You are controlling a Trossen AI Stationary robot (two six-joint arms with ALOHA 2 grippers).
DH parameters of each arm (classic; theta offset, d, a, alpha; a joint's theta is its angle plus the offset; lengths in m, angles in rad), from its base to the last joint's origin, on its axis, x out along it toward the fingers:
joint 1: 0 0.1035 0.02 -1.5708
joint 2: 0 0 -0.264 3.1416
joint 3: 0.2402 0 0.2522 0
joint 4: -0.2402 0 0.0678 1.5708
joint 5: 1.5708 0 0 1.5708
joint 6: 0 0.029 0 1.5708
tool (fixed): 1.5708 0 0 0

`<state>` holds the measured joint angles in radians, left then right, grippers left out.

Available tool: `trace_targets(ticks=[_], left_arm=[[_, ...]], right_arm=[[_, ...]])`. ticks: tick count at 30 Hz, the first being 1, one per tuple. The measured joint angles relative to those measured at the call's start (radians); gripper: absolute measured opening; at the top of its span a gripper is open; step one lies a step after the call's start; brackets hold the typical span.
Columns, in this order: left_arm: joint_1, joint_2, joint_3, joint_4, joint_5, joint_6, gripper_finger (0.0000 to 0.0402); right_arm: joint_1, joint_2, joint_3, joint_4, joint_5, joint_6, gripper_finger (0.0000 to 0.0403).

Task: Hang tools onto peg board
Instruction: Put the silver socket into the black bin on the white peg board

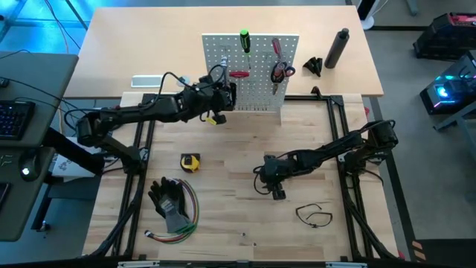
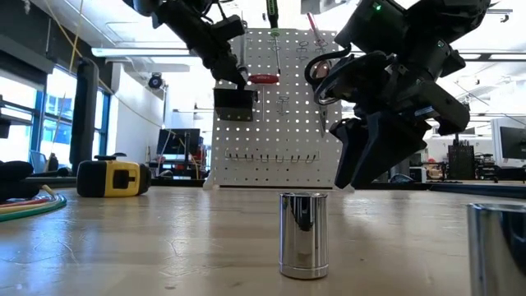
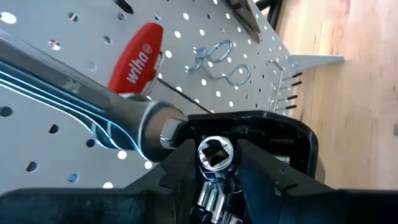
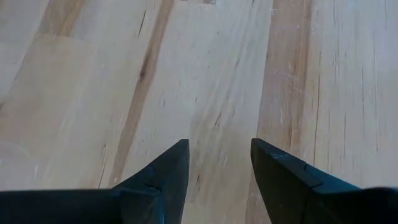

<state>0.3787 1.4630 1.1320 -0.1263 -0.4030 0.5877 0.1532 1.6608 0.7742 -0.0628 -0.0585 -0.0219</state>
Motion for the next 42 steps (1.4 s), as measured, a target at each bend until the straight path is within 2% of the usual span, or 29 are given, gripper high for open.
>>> trace_targets(ticks=[6, 12, 28, 36, 42], left_arm=[[0.000, -0.008, 0.000, -0.011, -0.010, -0.011, 0.0144], [-0.001, -0.013, 0.000, -0.021, -0.105, -0.025, 0.0177], [-0.053, -0.064, 0.000, -0.141, -0.110, -0.076, 0.0181], [-0.159, -0.111, 0.000, -0.269, -0.081, -0.193, 0.0181], [-0.297, -0.120, 0.000, -0.304, 0.066, -0.321, 0.0181]], right_arm=[[0.006, 0.000, 0.000, 0.001, 0.000, -0.001, 0.0168], [0.017, 0.000, 0.000, 0.004, 0.001, 0.004, 0.0168], [0.018, 0.000, 0.000, 0.006, 0.004, 0.015, 0.0168], [0.018, 0.000, 0.000, 0.004, 0.004, 0.014, 0.0168], [0.018, 0.000, 0.000, 0.007, 0.004, 0.014, 0.0168]])
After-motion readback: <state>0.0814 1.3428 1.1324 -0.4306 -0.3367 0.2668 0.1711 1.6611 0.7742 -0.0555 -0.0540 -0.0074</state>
